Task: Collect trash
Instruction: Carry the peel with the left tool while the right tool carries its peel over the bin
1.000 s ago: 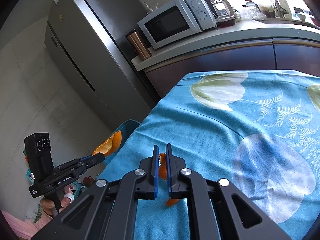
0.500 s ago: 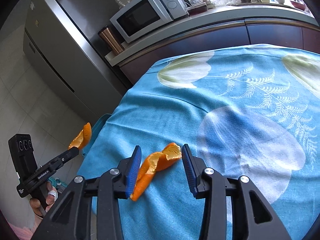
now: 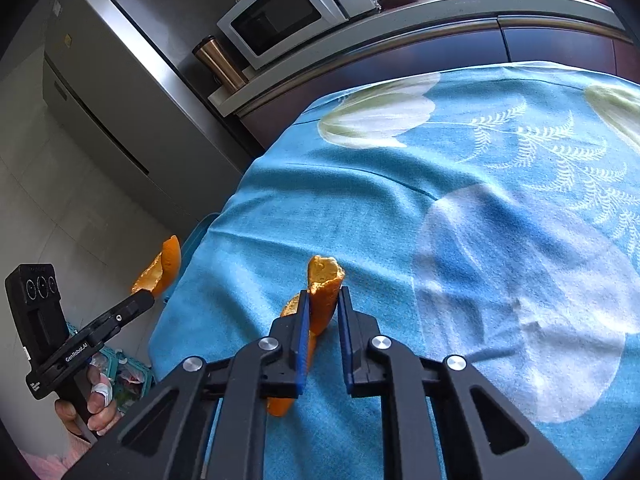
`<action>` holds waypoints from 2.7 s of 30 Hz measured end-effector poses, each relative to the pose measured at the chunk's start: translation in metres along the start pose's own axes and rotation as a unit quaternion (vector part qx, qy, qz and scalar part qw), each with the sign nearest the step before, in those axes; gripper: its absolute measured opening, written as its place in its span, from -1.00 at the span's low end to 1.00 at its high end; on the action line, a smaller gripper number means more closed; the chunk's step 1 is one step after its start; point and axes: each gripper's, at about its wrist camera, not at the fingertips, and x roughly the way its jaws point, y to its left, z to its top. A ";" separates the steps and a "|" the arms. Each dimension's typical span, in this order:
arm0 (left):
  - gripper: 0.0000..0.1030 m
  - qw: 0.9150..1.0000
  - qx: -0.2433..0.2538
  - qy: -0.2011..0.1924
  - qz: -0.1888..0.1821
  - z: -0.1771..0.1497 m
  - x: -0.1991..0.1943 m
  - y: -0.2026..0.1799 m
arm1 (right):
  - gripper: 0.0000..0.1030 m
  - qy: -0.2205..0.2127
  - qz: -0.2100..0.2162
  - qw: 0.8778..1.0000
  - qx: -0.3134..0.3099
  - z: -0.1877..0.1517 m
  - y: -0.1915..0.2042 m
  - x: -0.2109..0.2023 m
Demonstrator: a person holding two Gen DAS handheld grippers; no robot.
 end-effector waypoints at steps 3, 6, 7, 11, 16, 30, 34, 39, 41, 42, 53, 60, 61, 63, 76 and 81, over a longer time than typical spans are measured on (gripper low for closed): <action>-0.71 1.000 0.000 -0.002 0.000 0.001 -0.001 0.000 | -0.81 -0.009 0.011 1.000 -0.008 0.004 0.007 -0.007; -0.71 1.000 0.001 -0.006 0.001 0.002 -0.004 0.000 | -0.82 -0.016 0.023 0.999 -0.017 0.008 0.016 -0.013; -0.71 1.000 0.001 -0.007 0.001 0.002 -0.005 0.000 | -0.82 -0.018 0.028 0.999 -0.020 0.009 0.019 -0.015; -0.71 1.000 0.000 -0.011 0.003 0.003 -0.008 0.002 | -0.82 -0.026 0.042 0.998 -0.032 0.015 0.031 -0.018; -0.71 1.000 -0.001 -0.017 0.005 0.004 -0.015 0.004 | -0.82 -0.028 0.055 0.997 -0.045 0.021 0.043 -0.017; -0.71 0.999 -0.014 -0.033 0.022 0.007 -0.029 0.022 | -0.82 -0.022 0.078 0.994 -0.078 0.032 0.078 0.000; -0.71 0.999 -0.021 -0.036 0.031 0.008 -0.032 0.031 | -0.82 -0.016 0.082 0.992 -0.092 0.035 0.092 0.010; -0.71 0.998 -0.031 -0.041 0.043 0.010 -0.035 0.045 | -0.82 -0.008 0.090 0.990 -0.110 0.040 0.110 0.024; -0.71 0.997 -0.035 -0.043 0.049 0.010 -0.037 0.050 | -0.82 -0.005 0.093 0.989 -0.117 0.042 0.117 0.029; -0.71 0.997 -0.037 -0.044 0.052 0.010 -0.038 0.053 | -0.82 -0.004 0.095 0.988 -0.120 0.043 0.120 0.032; -0.71 0.995 -0.048 -0.048 0.077 0.014 -0.039 0.075 | -0.82 0.011 0.112 0.984 -0.138 0.051 0.147 0.061; -0.71 0.993 -0.059 -0.047 0.088 0.014 -0.038 0.086 | -0.82 0.018 0.118 0.982 -0.144 0.055 0.161 0.074; -0.71 0.993 -0.060 -0.047 0.090 0.014 -0.037 0.088 | -0.82 0.019 0.119 0.982 -0.146 0.055 0.163 0.075; -0.71 0.993 -0.064 -0.045 0.093 0.014 -0.036 0.092 | -0.82 0.021 0.121 0.981 -0.148 0.056 0.166 0.078; -0.71 0.990 -0.076 -0.046 0.106 0.015 -0.035 0.102 | -0.82 0.038 0.130 0.981 -0.140 0.062 0.178 0.099; -0.71 0.989 -0.081 -0.047 0.111 0.017 -0.035 0.108 | -0.82 0.043 0.129 0.981 -0.138 0.062 0.178 0.106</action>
